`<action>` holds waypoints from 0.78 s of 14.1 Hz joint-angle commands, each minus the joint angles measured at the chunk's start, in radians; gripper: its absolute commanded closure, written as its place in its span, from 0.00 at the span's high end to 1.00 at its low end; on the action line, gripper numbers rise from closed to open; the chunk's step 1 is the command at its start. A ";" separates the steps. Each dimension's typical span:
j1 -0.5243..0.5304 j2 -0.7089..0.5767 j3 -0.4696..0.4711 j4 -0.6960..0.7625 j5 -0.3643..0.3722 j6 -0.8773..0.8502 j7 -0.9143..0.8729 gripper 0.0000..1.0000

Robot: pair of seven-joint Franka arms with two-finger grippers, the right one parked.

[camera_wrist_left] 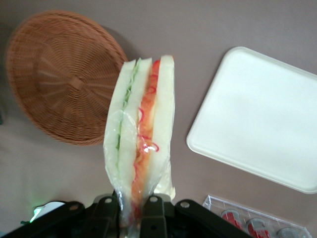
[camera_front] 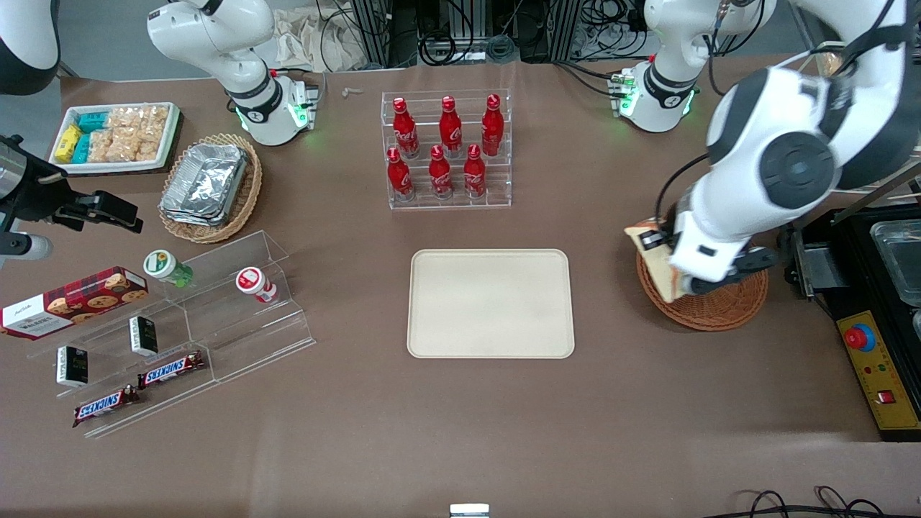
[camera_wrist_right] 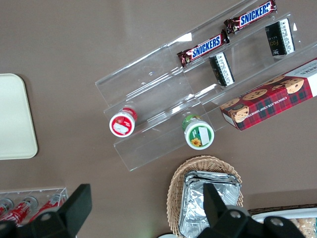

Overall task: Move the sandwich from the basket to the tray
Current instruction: 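Carry the sandwich over the cream tray and lower it onto it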

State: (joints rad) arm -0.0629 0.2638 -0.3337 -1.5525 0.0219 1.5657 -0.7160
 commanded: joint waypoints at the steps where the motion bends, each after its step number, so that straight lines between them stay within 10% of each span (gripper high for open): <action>1: -0.041 0.080 -0.022 0.049 0.012 0.036 0.013 0.00; 11: -0.187 0.345 -0.022 0.043 0.067 0.273 0.064 0.00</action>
State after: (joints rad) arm -0.2433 0.5529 -0.3586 -1.5479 0.0758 1.8176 -0.6740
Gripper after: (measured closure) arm 0.841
